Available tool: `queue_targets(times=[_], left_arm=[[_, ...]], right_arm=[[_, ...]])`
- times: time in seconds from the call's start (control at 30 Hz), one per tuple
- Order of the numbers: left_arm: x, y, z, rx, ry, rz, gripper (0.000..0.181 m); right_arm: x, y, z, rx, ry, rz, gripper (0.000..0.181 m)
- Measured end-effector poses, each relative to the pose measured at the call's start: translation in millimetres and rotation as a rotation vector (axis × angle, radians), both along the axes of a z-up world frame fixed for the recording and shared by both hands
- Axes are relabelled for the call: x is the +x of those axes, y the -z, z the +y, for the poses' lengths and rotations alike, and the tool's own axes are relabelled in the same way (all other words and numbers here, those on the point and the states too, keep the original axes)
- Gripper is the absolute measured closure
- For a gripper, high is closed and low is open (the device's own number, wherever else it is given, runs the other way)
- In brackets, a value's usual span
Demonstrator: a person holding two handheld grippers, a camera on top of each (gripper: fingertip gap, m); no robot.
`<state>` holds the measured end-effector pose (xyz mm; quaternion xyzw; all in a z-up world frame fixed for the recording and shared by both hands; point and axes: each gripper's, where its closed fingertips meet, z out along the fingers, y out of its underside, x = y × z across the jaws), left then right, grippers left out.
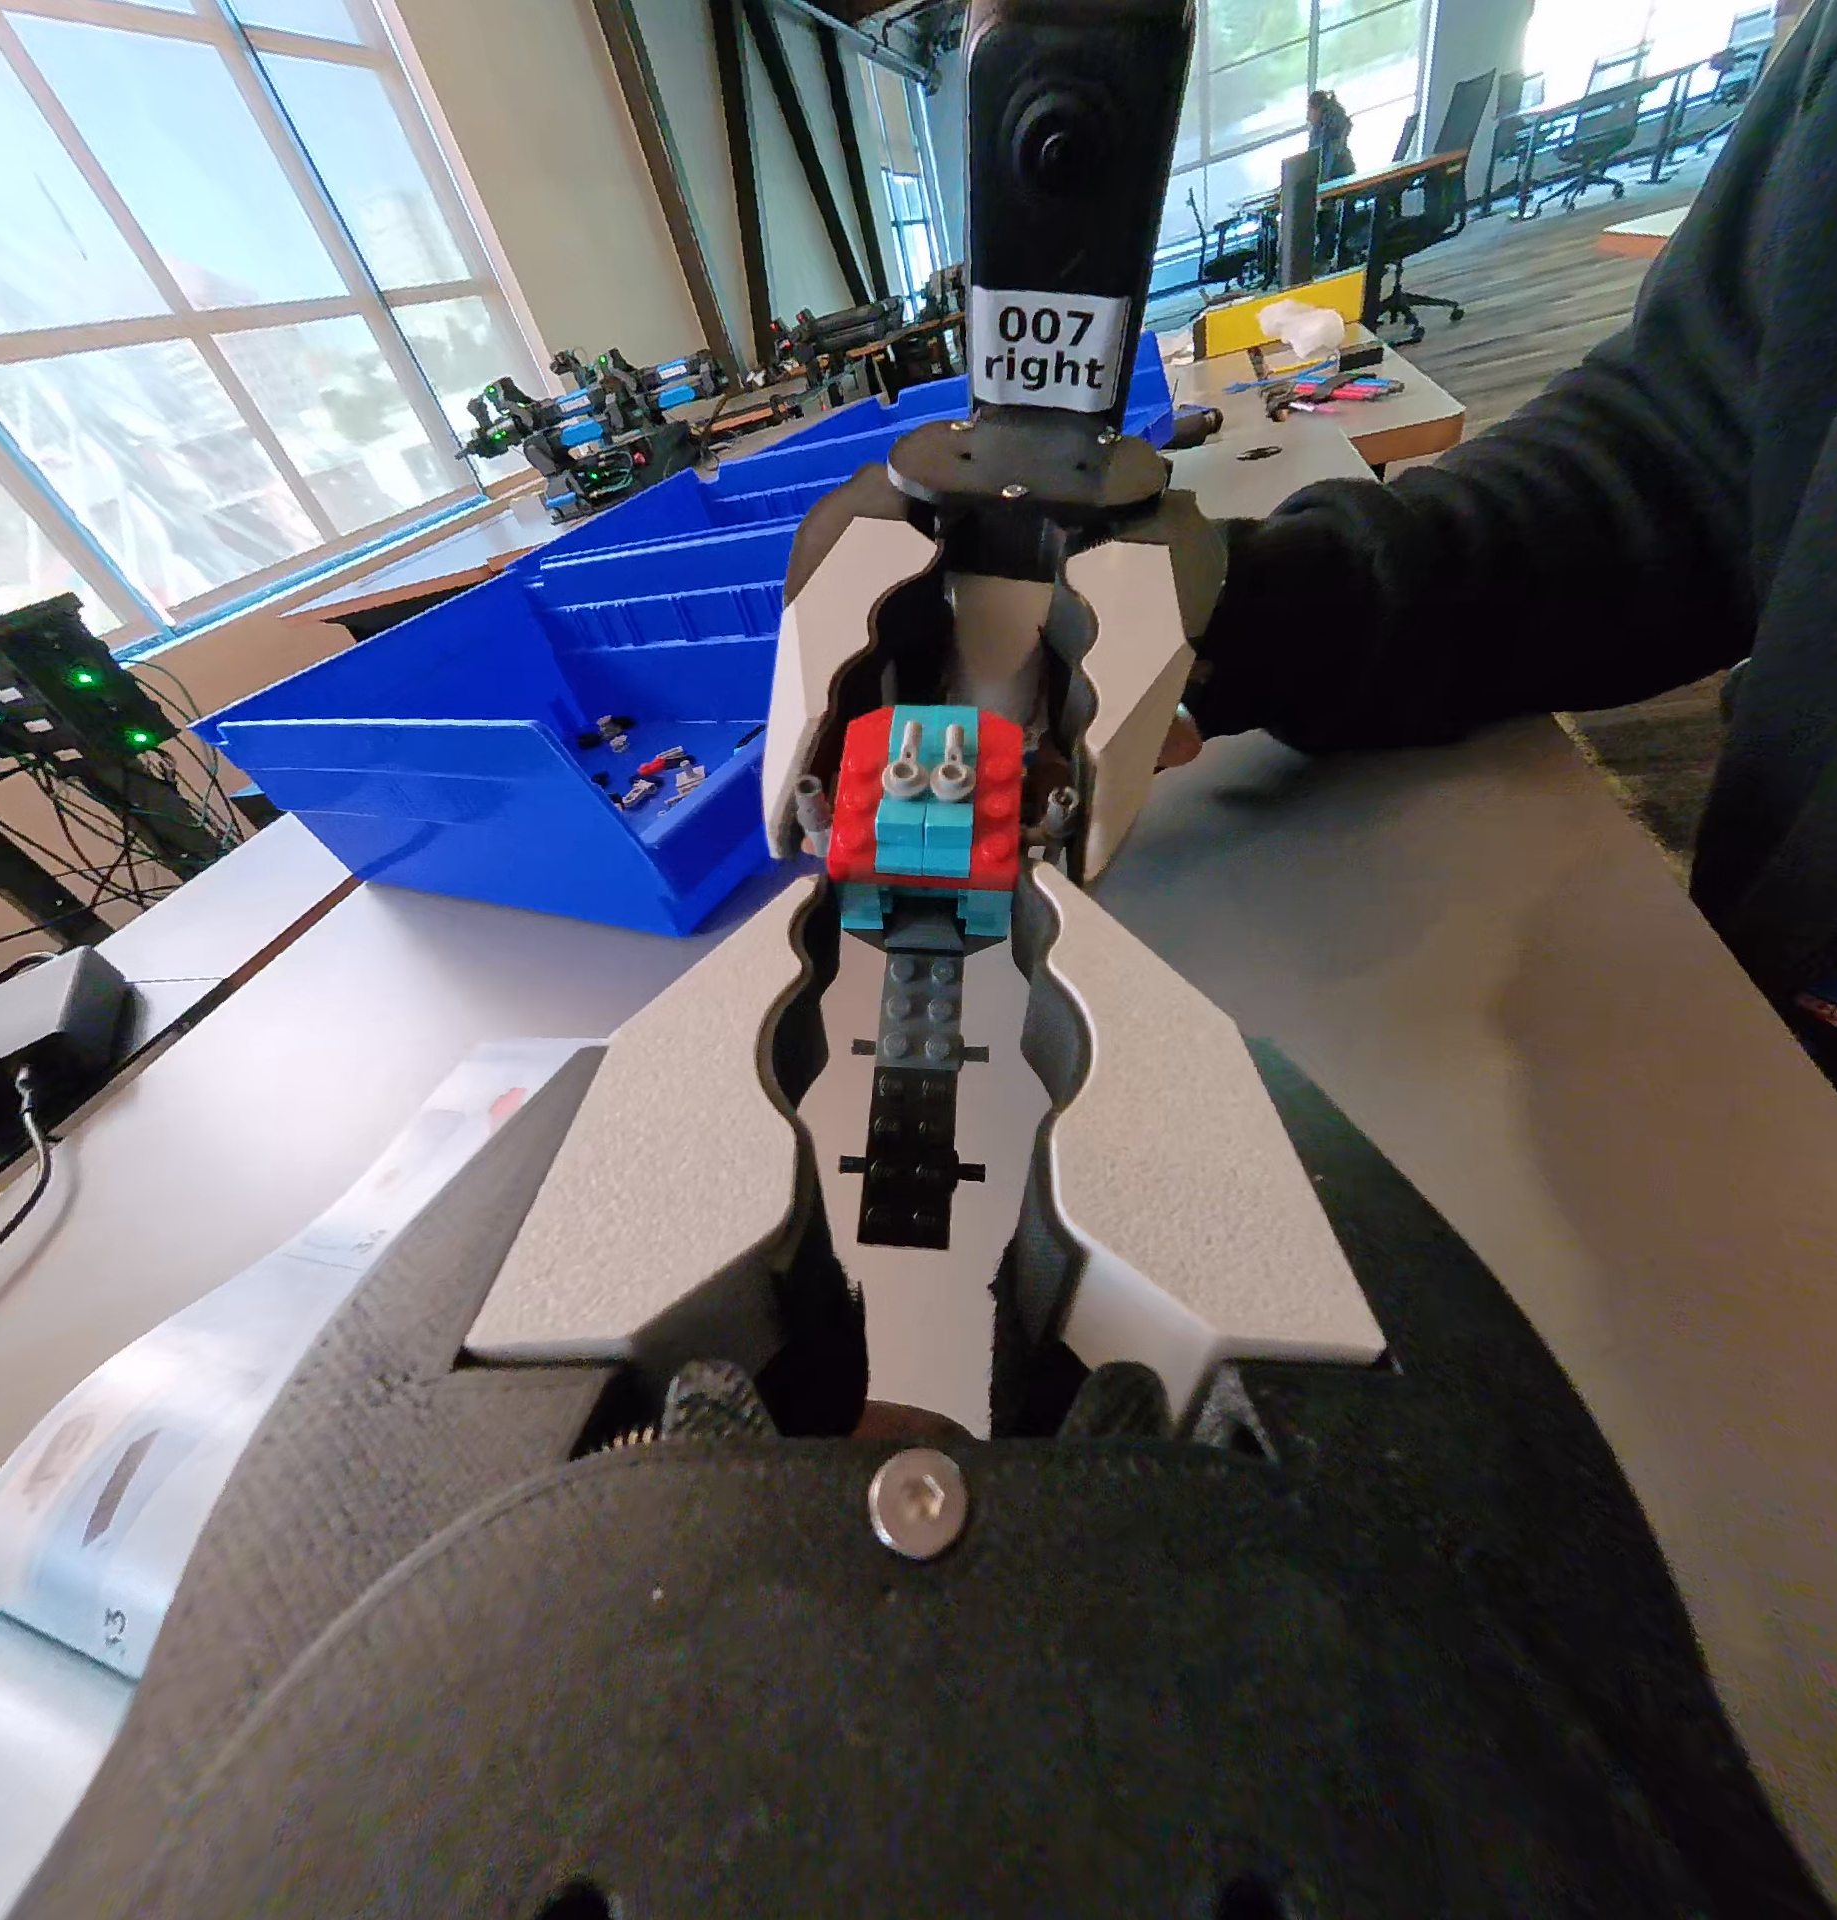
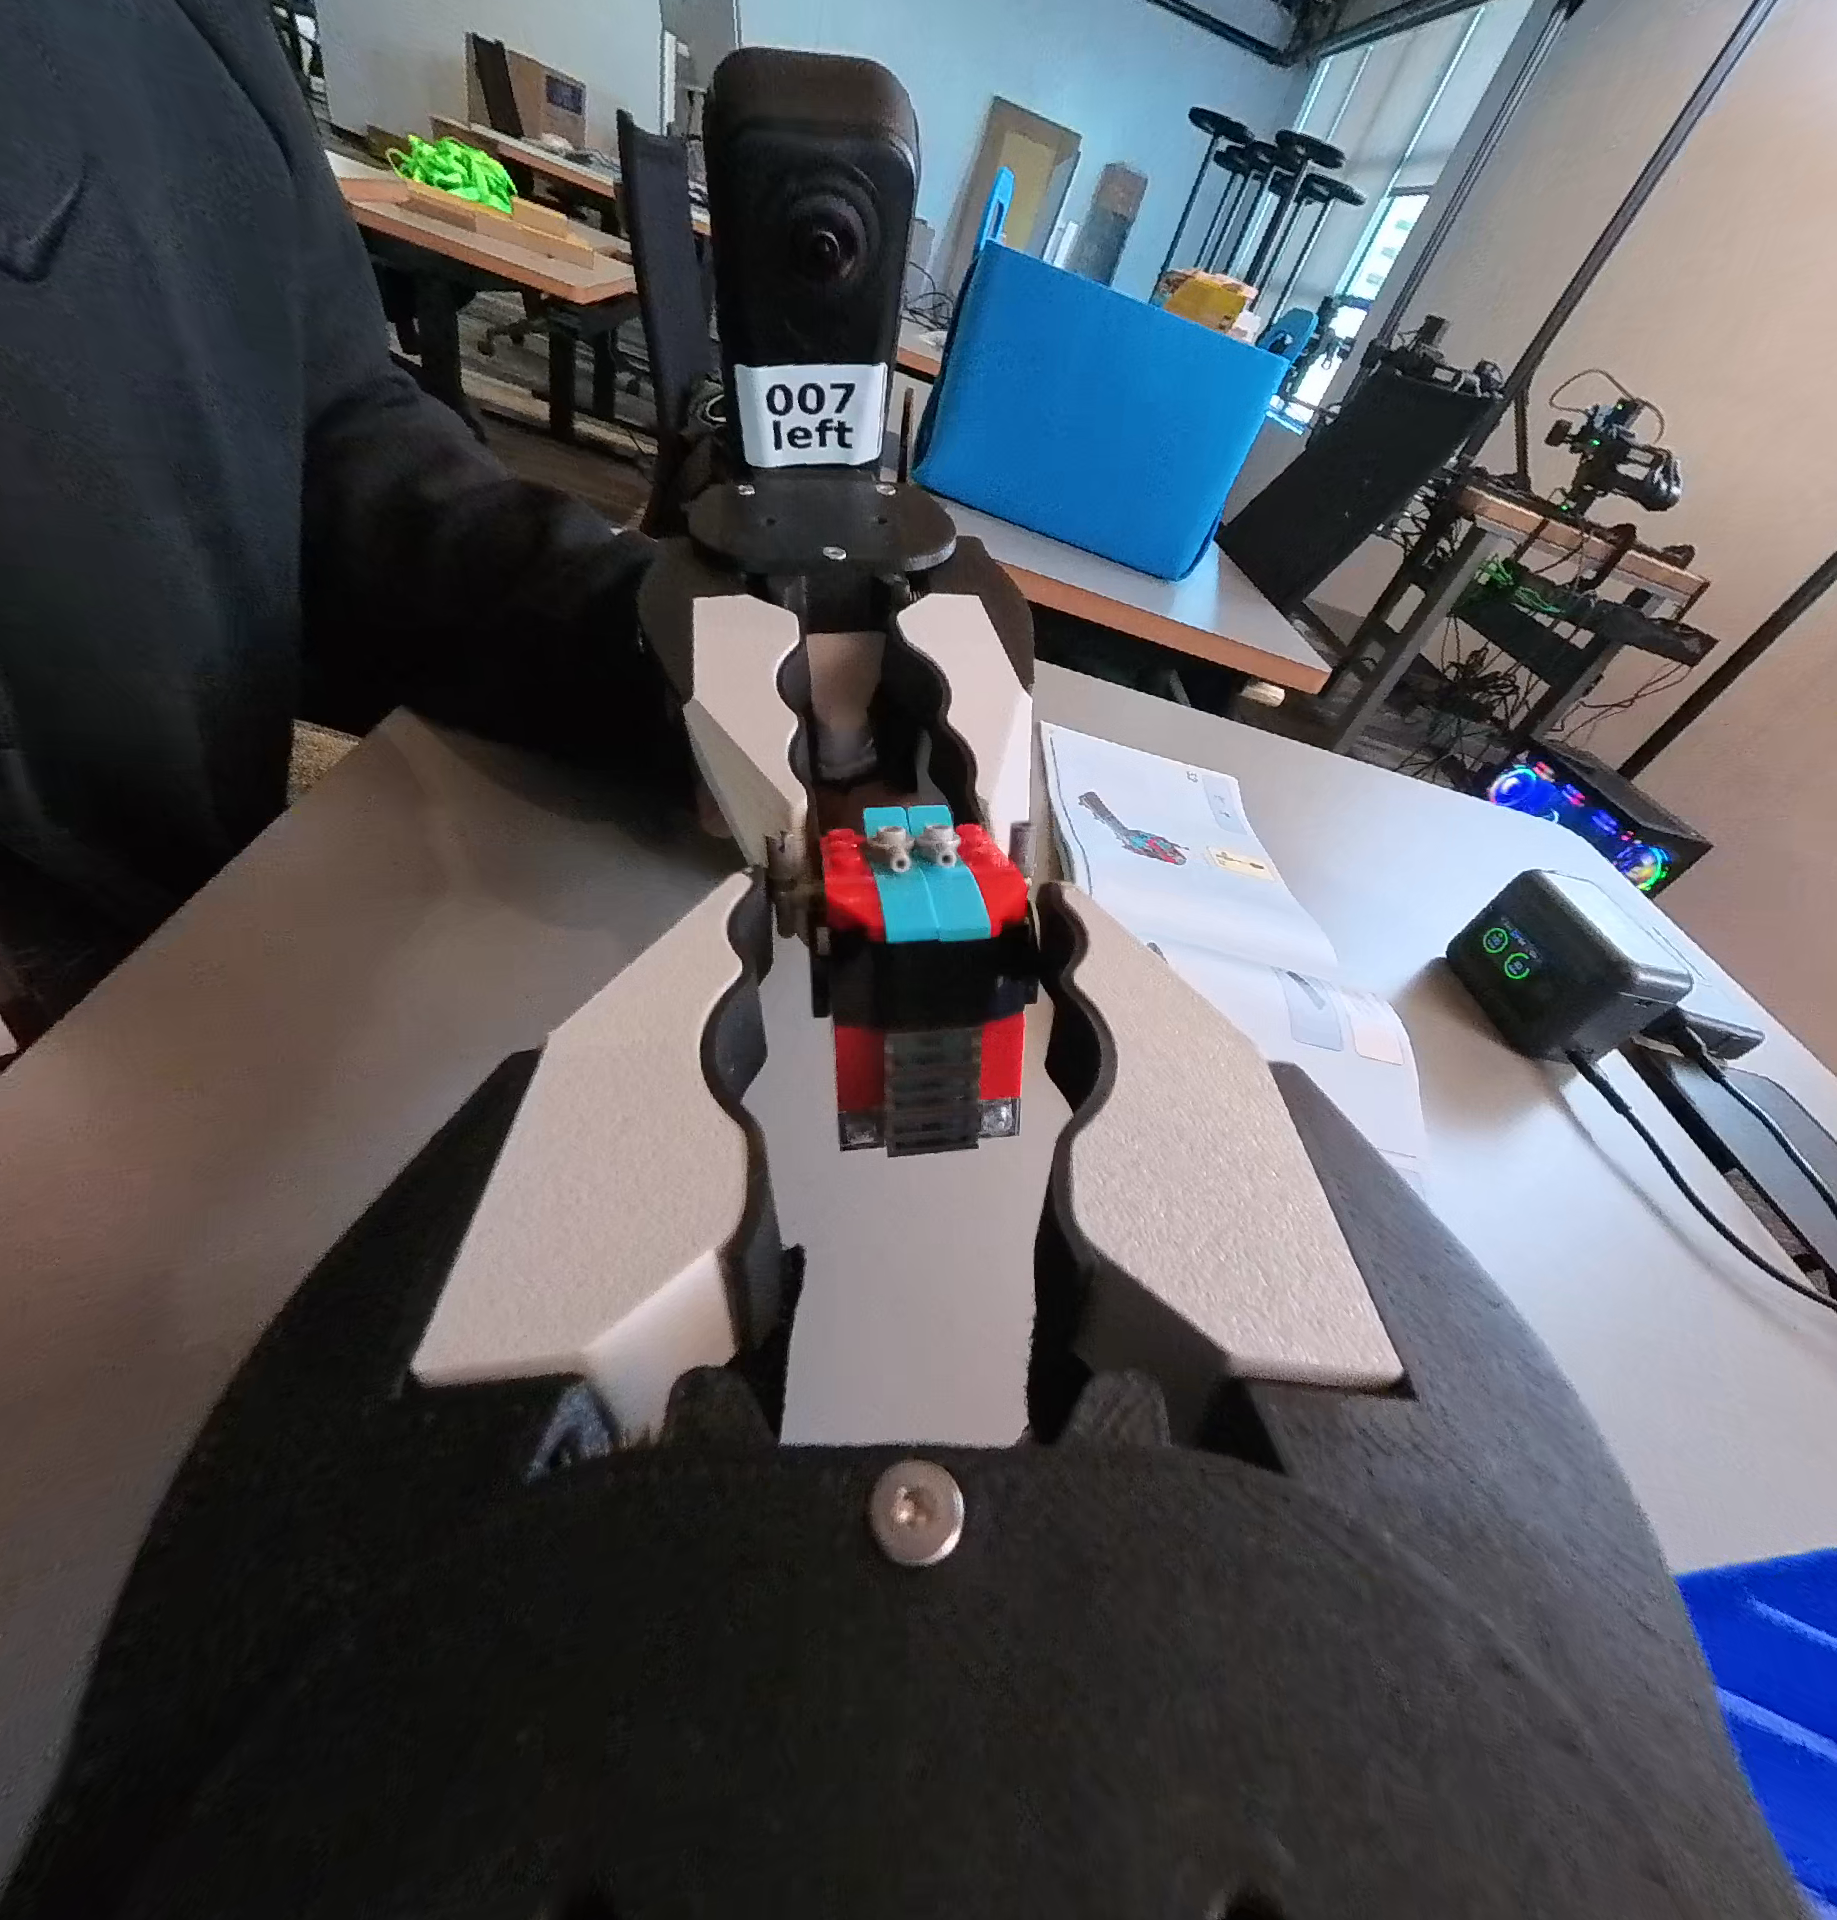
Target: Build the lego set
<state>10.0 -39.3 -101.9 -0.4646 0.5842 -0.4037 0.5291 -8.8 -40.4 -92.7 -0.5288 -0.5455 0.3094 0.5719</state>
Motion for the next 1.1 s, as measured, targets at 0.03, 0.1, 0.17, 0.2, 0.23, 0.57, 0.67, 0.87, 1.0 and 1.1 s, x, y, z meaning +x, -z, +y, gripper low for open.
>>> queue_targets(times=[0.03, 0.1, 0.17, 0.2, 0.23, 0.57, 0.67, 0.87, 1.0, 1.1], left_arm=[[0.0, 0.1, 0.8, -0.001, -0.004, 0.001, 0.148], [-0.1, 1.1, 2.8, -0.002, -0.014, 0.006, 0.148], [-0.2, 2.4, 3.7, -0.001, -0.019, 0.015, 0.148], [-0.2, 2.7, 3.4, -0.004, -0.017, 0.016, 0.148], [-0.2, 2.9, 3.0, -0.010, -0.016, 0.017, 0.148], [1.3, 2.7, 1.8, -0.048, -0.018, 0.002, 0.149], [1.0, 3.1, 1.8, -0.040, -0.019, 0.004, 0.149], [0.6, 3.5, 0.8, -0.023, -0.015, 0.005, 0.149], [0.9, 3.6, 0.5, -0.012, -0.018, 0.006, 0.148], [1.3, 3.0, 0.4, -0.011, -0.018, 0.001, 0.148]], right_arm=[[0.4, -0.2, 0.8, 0.001, 0.005, 0.000, 0.130], [1.6, 0.8, 2.9, 0.006, 0.015, -0.008, 0.130], [1.8, 1.7, 3.2, 0.003, 0.013, -0.011, 0.130], [1.9, 2.1, 3.0, -0.002, 0.009, -0.010, 0.131], [2.0, 2.3, 3.0, -0.005, 0.006, -0.009, 0.131], [3.5, 3.3, 2.9, -0.057, -0.022, 0.011, 0.132], [3.2, 3.7, 3.0, -0.061, -0.022, 0.008, 0.132], [3.0, 4.2, 1.9, -0.069, -0.025, 0.000, 0.132], [3.4, 3.9, 1.6, -0.079, -0.025, -0.003, 0.133], [3.7, 3.5, 1.4, -0.089, -0.027, 0.001, 0.133]])
